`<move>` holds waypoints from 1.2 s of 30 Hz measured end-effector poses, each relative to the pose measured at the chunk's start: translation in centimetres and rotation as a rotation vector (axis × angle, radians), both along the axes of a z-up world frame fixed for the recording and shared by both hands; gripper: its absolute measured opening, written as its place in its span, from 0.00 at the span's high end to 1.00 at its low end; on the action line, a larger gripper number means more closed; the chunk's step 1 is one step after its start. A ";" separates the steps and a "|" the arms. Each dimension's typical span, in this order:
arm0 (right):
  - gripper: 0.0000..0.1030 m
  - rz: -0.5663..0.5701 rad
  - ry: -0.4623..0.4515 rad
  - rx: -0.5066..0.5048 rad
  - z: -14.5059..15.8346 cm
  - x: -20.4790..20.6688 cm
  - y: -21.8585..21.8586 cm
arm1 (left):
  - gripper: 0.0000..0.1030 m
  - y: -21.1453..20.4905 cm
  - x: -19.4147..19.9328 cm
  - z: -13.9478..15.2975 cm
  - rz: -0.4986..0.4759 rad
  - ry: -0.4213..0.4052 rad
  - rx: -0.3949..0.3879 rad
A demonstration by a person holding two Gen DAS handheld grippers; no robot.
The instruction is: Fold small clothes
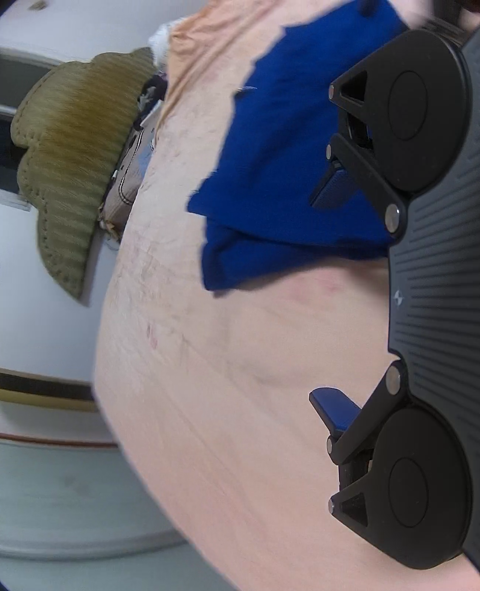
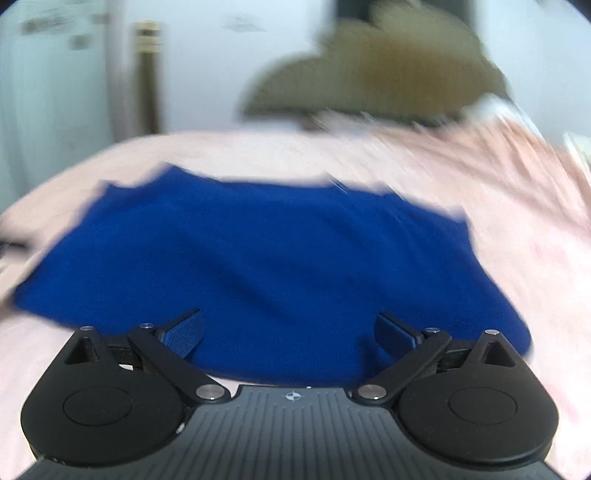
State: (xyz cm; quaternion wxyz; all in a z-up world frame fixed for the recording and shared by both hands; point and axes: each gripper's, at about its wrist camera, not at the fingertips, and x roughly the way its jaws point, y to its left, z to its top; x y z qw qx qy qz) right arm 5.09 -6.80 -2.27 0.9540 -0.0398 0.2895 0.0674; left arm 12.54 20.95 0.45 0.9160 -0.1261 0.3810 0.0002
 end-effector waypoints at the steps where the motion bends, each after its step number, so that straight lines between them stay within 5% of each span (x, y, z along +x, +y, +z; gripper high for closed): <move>1: 0.02 0.069 -0.034 -0.068 0.5 -0.5 1.9 | 0.00 0.4 1.4 0.0 -0.011 0.015 -0.039; 8: 0.04 0.324 -0.097 -0.357 -1.0 -2.5 10.3 | 0.00 0.1 9.4 -2.2 -0.151 0.134 -0.203; 16: 0.06 0.359 -0.167 -0.517 -2.9 0.0 15.1 | 0.01 -2.1 14.2 -3.4 -0.224 0.116 -0.257; 19: 0.24 0.362 -0.177 -0.510 -3.2 2.0 16.7 | 0.03 -3.0 15.6 -3.4 -0.215 0.113 -0.246; 21: 0.47 0.367 -0.170 -0.506 -3.4 3.3 17.5 | 0.26 -3.3 16.5 -3.2 -0.182 0.110 -0.215; 22: 0.60 0.371 -0.164 -0.506 -3.7 3.8 17.8 | 0.62 -3.6 16.9 -3.2 -0.177 0.123 -0.191; 23: 0.69 0.377 -0.161 -0.509 -3.9 4.2 18.1 | 0.81 -3.7 17.4 -3.3 -0.184 0.152 -0.173; 25: 0.83 0.409 -0.162 -0.517 -4.1 4.3 18.6 | 0.85 -4.0 17.6 -3.2 -0.189 0.168 -0.172; 28: 0.91 0.421 -0.191 -0.487 -3.8 4.0 18.2 | 0.86 -5.3 16.9 -2.0 -0.182 0.144 -0.081; 36: 0.95 0.334 -0.293 -0.333 0.3 1.8 12.6 | 0.86 -11.2 14.2 5.3 -0.183 -0.006 0.112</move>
